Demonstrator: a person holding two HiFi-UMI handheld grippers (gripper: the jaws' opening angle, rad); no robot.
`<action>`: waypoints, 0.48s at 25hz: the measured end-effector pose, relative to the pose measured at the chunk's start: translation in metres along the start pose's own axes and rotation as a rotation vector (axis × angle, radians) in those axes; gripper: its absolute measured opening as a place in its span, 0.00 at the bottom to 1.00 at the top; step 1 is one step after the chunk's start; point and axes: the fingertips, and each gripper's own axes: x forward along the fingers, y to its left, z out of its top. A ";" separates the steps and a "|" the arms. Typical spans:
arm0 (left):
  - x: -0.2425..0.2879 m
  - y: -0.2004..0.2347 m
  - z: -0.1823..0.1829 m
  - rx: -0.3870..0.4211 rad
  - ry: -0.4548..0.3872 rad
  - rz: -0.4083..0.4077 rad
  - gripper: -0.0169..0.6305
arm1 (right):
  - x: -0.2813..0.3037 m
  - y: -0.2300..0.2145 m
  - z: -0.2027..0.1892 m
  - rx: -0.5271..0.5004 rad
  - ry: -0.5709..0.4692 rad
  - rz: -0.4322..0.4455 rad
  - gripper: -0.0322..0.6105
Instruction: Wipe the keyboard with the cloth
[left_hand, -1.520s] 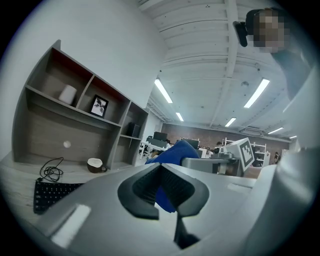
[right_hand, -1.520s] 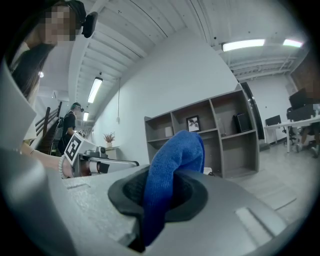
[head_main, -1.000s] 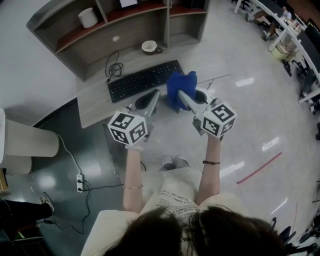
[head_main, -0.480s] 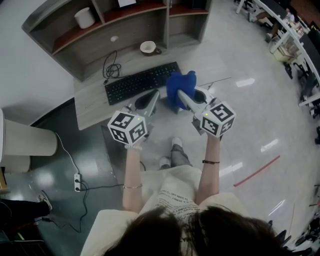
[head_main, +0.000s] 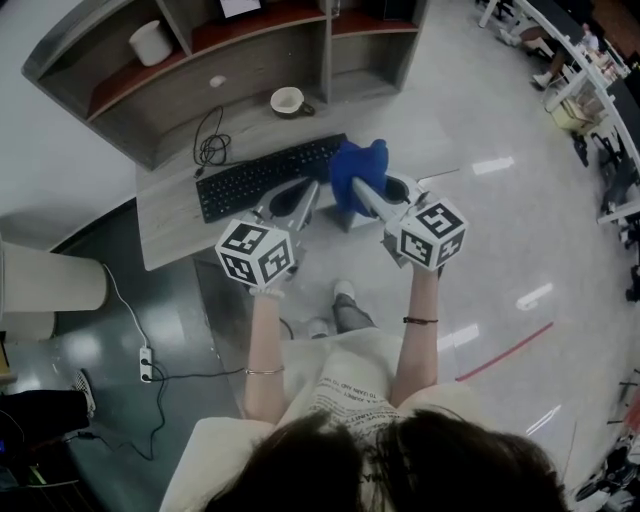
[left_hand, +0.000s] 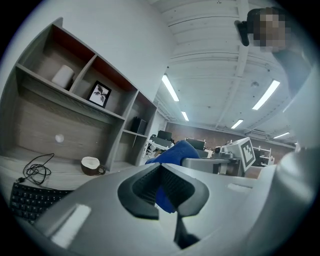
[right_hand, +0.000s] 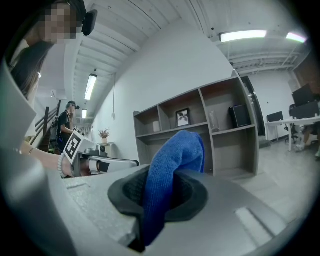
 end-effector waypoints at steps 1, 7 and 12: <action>0.005 0.002 -0.001 -0.002 0.003 0.004 0.03 | 0.002 -0.006 -0.001 0.003 0.003 0.004 0.14; 0.035 0.020 0.000 -0.012 0.008 0.038 0.03 | 0.019 -0.037 0.002 0.010 0.005 0.042 0.14; 0.053 0.031 -0.001 -0.025 0.013 0.066 0.03 | 0.030 -0.058 0.006 0.015 0.008 0.069 0.14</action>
